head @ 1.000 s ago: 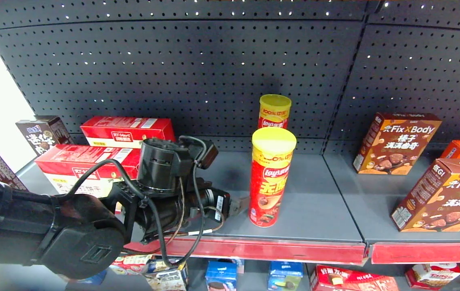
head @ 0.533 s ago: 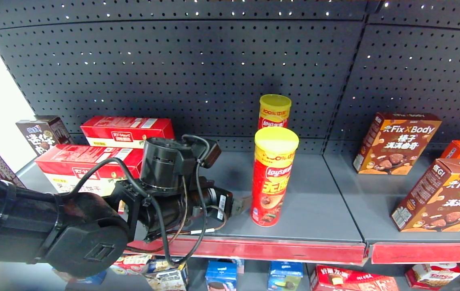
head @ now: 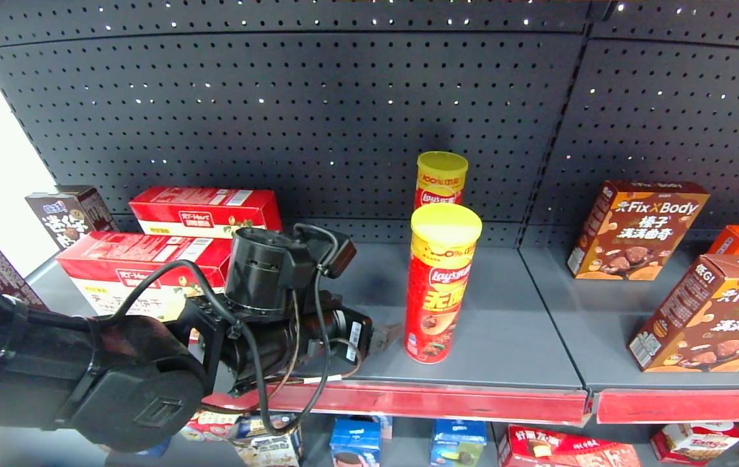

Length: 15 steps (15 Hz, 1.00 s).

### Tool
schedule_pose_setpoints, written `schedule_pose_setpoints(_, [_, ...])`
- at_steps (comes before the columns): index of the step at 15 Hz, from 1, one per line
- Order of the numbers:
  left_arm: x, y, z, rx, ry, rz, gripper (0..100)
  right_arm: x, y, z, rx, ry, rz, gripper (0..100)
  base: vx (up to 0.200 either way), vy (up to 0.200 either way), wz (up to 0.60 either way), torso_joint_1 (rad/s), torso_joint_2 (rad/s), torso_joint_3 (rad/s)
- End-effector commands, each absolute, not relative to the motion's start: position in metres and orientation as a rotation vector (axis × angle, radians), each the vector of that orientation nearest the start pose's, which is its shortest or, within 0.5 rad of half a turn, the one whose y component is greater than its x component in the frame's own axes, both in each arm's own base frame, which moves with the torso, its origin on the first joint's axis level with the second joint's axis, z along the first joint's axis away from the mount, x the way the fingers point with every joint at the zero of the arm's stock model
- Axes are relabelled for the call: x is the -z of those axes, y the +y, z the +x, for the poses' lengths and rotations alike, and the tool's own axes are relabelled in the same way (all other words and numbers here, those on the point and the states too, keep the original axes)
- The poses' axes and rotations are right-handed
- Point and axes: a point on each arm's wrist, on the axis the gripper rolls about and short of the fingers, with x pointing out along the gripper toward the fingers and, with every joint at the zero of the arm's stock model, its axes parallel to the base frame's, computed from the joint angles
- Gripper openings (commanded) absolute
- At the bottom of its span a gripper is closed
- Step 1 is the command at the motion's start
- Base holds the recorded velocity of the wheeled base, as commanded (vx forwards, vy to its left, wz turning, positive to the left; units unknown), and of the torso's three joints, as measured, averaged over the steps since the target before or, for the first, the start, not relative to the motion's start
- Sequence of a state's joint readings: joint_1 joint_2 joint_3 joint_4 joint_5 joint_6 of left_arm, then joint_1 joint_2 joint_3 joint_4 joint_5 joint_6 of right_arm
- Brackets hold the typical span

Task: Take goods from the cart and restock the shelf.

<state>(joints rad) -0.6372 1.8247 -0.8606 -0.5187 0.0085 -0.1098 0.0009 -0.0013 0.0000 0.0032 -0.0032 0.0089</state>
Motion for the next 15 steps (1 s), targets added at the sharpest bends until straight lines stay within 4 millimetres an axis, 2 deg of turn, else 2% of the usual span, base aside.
schedule_pose_setpoints(1, [-0.152, -0.193, 0.257, 0.605, 0.443, 0.044, 100, -0.075, 0.000, -0.023, 0.002, 0.003, 0.009, 100, 0.000, 0.000, 0.00, 0.000, 0.00, 0.000])
schedule_pose_setpoints(6, [-0.153, -0.208, 0.248, 0.660, 0.437, 0.057, 100, -0.075, 0.000, -0.023, 0.002, 0.003, 0.009, 100, 0.000, 0.000, 0.00, 0.000, 0.00, 0.000])
schedule_pose_setpoints(15, [-0.144, -0.209, 0.259, 0.638, 0.457, 0.059, 100, -0.075, 0.000, -0.023, 0.003, 0.003, 0.009, 100, 0.000, 0.000, 0.00, 0.000, 0.00, 0.000])
